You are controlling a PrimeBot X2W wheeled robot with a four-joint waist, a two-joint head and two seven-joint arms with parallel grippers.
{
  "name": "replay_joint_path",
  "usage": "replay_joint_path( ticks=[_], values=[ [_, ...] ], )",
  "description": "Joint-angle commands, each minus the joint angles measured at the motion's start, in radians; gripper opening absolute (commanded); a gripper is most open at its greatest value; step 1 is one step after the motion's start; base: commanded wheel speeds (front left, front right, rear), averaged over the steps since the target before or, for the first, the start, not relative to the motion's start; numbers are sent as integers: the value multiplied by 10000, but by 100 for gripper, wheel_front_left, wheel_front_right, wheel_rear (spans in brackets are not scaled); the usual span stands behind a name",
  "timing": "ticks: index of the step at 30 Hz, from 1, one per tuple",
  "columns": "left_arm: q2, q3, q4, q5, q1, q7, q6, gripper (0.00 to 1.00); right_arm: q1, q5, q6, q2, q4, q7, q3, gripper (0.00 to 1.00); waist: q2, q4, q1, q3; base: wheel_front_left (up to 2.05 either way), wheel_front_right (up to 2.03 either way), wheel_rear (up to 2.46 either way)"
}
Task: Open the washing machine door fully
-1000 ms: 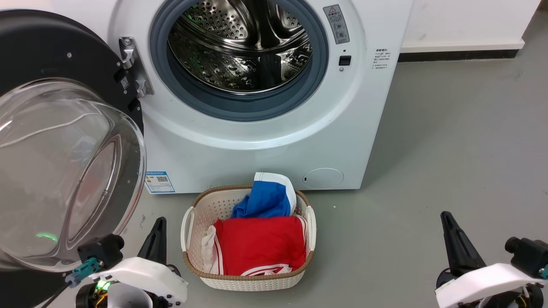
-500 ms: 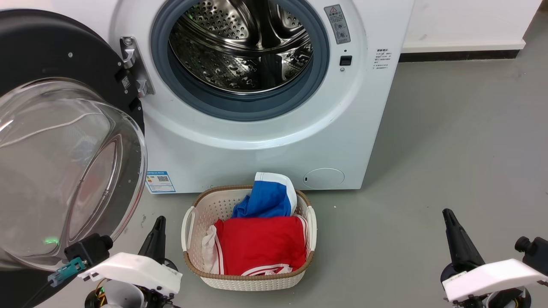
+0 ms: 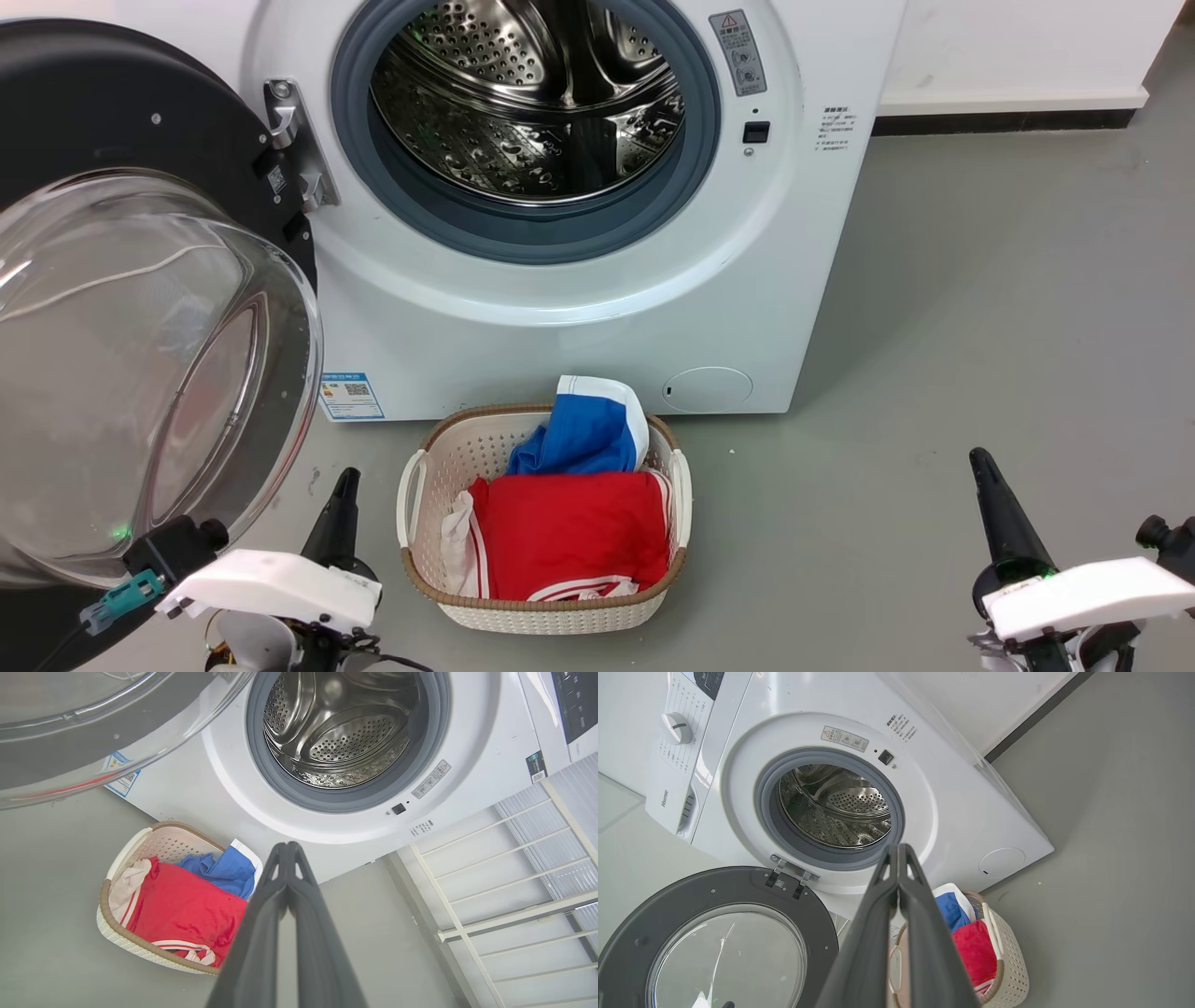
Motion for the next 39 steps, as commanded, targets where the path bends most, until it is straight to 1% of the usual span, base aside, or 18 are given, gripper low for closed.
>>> replay_joint_path(
  ticks=[1, 17, 39],
  values=[
    [10, 141, -65, -242, -264, 36, -83, 0, -295, 327, 1, -77, -50, 41, -25, 0, 0, 2, 0, 0, 0, 0, 0],
    [-334, 662, 109, -1771, -333, 334, -491, 0, -515, 2196, 1, -83, 279, 233, -123, 0, 0, 29, 0, 0, 0, 0, 0],
    [-747, 1276, 328, -3527, -387, 700, -976, 0, -753, 4325, 2, -70, 674, 470, -256, 0, 0, 65, 0, 1, 0, 0, 0]
  ],
)
